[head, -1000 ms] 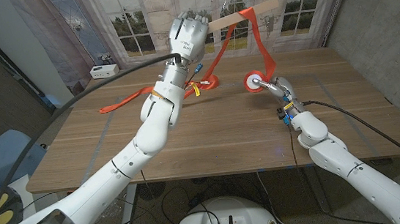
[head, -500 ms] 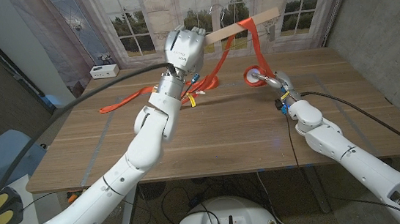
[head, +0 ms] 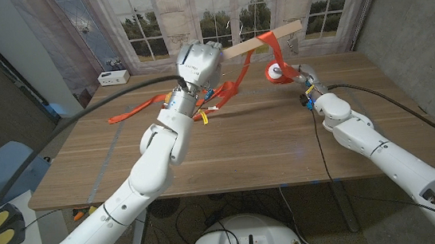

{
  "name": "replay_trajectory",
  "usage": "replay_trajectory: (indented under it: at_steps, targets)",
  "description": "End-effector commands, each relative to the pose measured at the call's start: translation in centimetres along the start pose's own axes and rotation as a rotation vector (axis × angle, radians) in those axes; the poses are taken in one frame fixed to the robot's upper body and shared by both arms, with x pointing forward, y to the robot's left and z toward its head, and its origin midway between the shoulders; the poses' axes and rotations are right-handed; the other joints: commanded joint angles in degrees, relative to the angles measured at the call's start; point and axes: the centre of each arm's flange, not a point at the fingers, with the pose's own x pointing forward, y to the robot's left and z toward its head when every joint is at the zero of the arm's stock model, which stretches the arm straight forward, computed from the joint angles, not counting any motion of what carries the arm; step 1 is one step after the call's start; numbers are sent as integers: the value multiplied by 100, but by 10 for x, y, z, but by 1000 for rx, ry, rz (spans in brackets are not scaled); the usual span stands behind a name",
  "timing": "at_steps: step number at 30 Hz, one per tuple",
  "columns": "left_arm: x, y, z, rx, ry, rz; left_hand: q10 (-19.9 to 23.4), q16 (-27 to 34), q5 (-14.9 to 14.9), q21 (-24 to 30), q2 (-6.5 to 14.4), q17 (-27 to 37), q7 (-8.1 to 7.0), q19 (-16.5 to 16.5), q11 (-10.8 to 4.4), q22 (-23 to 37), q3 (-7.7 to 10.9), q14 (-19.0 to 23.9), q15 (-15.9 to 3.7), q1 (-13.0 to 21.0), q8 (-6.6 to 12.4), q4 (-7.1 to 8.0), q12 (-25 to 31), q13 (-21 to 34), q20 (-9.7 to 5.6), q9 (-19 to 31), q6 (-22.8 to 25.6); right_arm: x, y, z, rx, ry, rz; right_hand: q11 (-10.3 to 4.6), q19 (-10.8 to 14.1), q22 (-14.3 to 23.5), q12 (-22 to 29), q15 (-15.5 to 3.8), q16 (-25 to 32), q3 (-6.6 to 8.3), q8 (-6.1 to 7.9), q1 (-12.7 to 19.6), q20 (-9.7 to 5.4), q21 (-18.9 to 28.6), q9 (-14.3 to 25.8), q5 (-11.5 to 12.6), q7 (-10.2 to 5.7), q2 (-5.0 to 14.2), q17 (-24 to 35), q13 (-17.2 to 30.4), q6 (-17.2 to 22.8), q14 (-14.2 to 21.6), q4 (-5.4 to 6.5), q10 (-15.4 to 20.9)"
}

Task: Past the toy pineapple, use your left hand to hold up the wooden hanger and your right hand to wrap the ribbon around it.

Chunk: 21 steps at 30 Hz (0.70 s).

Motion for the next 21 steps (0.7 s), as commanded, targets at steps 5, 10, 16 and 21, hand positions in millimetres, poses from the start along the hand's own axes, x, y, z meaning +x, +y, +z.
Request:
replay_trajectory:
  at_steps: [5, 10, 16, 21]
  targets:
    - [-18, -12, -10, -87, -3, -70, 1009, 25, 36, 44, 100, 32, -769, -37, -944, 19, 244, 921, -1389, -48, 25, -57, -16, 23, -551, 1716, 848, 42, 4, 68, -137, -28, 91, -174, -19, -5, 261, -814, -33, 403, 5, 229, -14, 52, 20, 31, -410, 544, 27, 832, 542, -7, 285, 136]
    - [-21, -16, -16, -104, -5, -78, 1012, 20, 37, 48, 98, 40, -767, -38, -939, 18, 248, 924, -1389, -46, 24, -62, -20, 30, -546, 1711, 864, 63, 19, 94, -191, -47, 137, -167, -23, -8, 262, -824, -55, 408, -2, 226, -14, 67, 20, 35, -410, 546, 26, 815, 539, -3, 287, 133]
    - [-24, -18, -21, -111, -1, -92, 1016, 14, 38, 51, 97, 49, -769, -39, -922, 17, 252, 927, -1388, -47, 23, -66, -25, 33, -542, 1714, 868, 83, 33, 114, -236, -62, 171, -164, -26, -12, 268, -824, -72, 408, -8, 220, -14, 80, 19, 37, -417, 543, 29, 807, 539, -1, 289, 133]
    - [-24, -18, -26, -110, 6, -105, 1013, 6, 40, 53, 94, 58, -768, -42, -920, 17, 255, 927, -1387, -49, 24, -67, -35, 34, -538, 1725, 866, 101, 44, 125, -262, -65, 201, -164, -27, -14, 273, -829, -83, 409, -10, 220, -10, 91, 19, 38, -414, 542, 34, 798, 544, 2, 288, 140]
